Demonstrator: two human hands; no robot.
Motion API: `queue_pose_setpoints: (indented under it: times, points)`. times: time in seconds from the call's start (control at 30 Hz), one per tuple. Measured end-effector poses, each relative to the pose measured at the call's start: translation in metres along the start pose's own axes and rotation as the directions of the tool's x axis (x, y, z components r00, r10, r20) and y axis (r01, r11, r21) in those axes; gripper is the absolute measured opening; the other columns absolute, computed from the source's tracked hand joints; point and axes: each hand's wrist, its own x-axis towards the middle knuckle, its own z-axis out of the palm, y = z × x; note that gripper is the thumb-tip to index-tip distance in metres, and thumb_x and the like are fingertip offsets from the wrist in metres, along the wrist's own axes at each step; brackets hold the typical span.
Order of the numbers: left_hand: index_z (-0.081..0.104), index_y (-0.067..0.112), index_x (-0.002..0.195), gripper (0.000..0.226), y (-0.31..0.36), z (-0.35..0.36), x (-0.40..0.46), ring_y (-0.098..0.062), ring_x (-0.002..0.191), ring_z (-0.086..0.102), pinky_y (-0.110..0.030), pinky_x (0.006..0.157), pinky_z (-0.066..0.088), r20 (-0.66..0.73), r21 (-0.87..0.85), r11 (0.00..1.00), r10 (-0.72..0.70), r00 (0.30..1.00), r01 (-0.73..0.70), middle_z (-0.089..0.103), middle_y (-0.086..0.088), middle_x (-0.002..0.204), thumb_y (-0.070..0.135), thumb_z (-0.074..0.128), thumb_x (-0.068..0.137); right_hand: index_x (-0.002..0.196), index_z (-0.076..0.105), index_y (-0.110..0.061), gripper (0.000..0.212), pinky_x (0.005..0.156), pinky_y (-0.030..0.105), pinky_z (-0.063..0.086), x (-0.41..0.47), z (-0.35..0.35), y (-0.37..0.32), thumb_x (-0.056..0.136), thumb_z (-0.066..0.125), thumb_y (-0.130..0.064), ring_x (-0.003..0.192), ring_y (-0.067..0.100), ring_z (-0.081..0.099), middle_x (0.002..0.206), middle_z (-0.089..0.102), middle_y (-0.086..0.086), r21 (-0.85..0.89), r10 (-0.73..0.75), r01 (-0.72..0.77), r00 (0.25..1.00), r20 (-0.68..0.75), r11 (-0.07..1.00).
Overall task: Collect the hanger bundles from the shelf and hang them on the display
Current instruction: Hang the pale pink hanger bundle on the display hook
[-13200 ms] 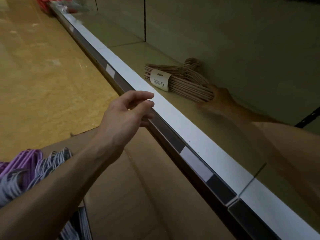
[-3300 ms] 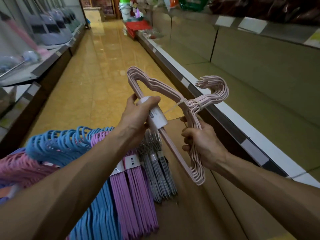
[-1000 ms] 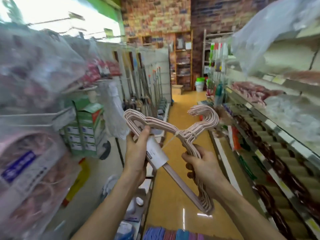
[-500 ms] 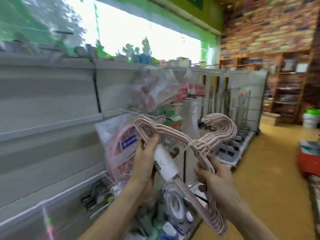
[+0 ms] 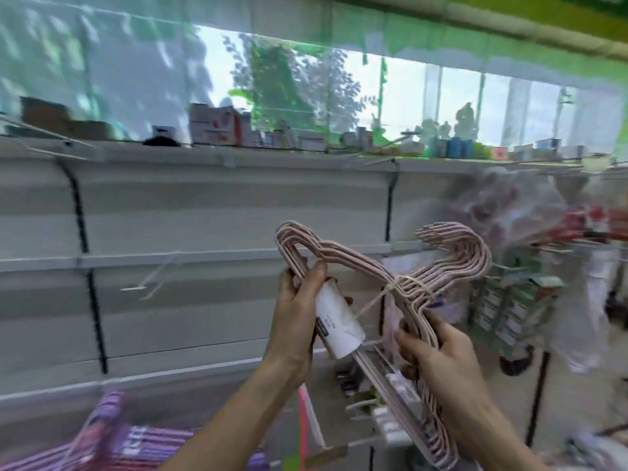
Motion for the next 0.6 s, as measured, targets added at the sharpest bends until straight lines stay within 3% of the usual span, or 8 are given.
queue_pose_setpoints:
  times: [0.17,0.37,0.6]
  points:
    - [0.055,0.015,0.119,0.029,0.069,-0.089,-0.015,-0.034,0.084,0.072,-0.045,0.074,0.057,-0.031,0.054,0.992,0.115,0.993,-0.114,0.068,-0.014,0.096,0.028,0.061,0.094,0.079,0.065,-0.014,0.021,0.052,0.028,0.038,-0.014,0.101,-0.019,0.087,0.064,0.005,0.061,0.017,0.042,0.066,0.049,0.003,0.087,-0.013,0.0,0.989,0.147,0.996]
    - [0.059,0.024,0.109,0.023,0.14,-0.191,-0.031,-0.041,0.098,0.068,-0.061,0.09,0.054,-0.14,0.097,0.984,0.162,0.977,-0.149,0.065,-0.013,0.101,0.032,0.067,0.089,0.073,0.062,-0.017,0.027,0.051,0.03,0.036,-0.04,0.219,-0.043,0.087,0.063,0.005,0.06,0.018,0.039,0.065,0.046,0.003,0.167,-0.024,-0.027,0.955,0.296,0.986]
    - [0.055,0.017,0.109,0.036,0.207,-0.277,-0.04,-0.03,0.092,0.062,-0.046,0.086,0.053,-0.166,0.098,0.986,0.152,0.974,-0.137,0.063,-0.013,0.096,0.032,0.072,0.081,0.071,0.066,-0.019,0.026,0.052,0.031,0.039,-0.054,0.318,-0.068,0.085,0.064,0.003,0.059,0.02,0.044,0.064,0.048,0.004,0.135,-0.062,0.013,0.928,0.368,0.991]
